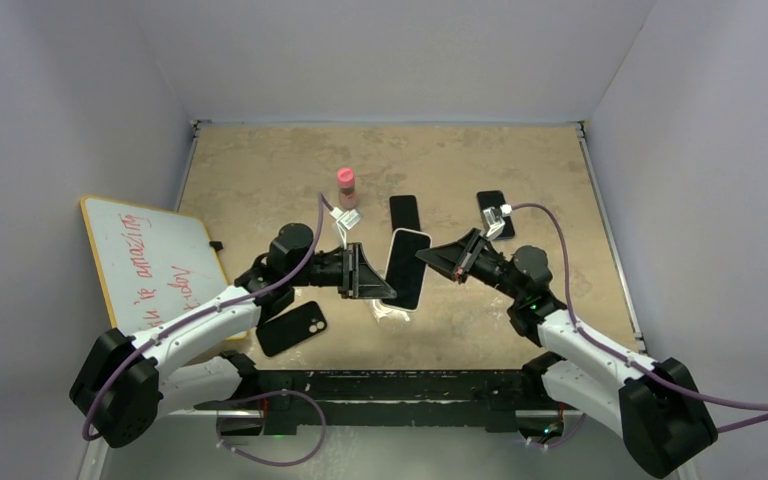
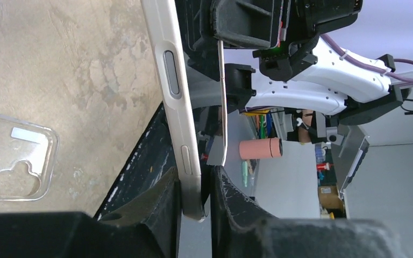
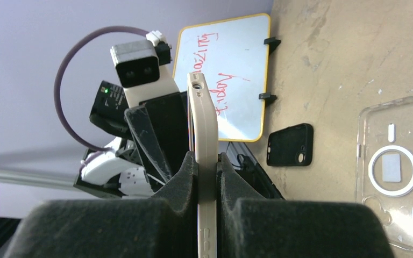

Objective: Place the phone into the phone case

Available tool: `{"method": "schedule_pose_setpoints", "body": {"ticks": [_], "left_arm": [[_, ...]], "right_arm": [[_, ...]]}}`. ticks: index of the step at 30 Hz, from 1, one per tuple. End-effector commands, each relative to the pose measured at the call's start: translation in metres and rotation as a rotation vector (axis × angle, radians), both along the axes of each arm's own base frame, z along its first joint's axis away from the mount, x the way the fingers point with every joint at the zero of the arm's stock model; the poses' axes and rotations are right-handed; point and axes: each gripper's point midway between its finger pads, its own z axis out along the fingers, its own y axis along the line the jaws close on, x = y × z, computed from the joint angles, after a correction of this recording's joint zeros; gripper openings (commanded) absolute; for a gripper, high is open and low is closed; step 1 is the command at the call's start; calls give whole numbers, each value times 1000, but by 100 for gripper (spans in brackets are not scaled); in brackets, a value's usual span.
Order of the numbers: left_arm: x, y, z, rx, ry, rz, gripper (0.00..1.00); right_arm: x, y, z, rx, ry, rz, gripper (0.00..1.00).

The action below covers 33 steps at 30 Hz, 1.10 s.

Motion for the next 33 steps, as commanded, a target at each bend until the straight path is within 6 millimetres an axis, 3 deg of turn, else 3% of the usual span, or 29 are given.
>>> {"method": "schedule_pose_setpoints", "body": {"ticks": [1,3,7,12,13,18,26,29,33], "left_arm": [[1,1,-7,23,-23,2,12],[5,3,-19,75,-10,21,0],[17,12,-45,231,-9,78,0],[25,22,-50,316,-42,122,0],[26,24,-50,327,-49,130,3],[20,17,-39,251,-42,101,36],[-2,7,-24,45,53,44,49],[-3,6,-29,42,78,43,38],[-3,7,-36,67,112,49,0]], "right_arm": [[10,-4,17,60,-24,-55,0],[11,-3,15,51,-23,-57,0],[15,-2,15,8,-44,-59,0],[15,-2,10,-37,-46,-58,0],[16,-3,9,-42,-45,-64,0],[13,-1,8,-23,-26,-44,0],[13,0,23,102,11,-41,0],[14,0,23,100,15,-43,0],[13,-2,17,86,25,-57,0]]}}
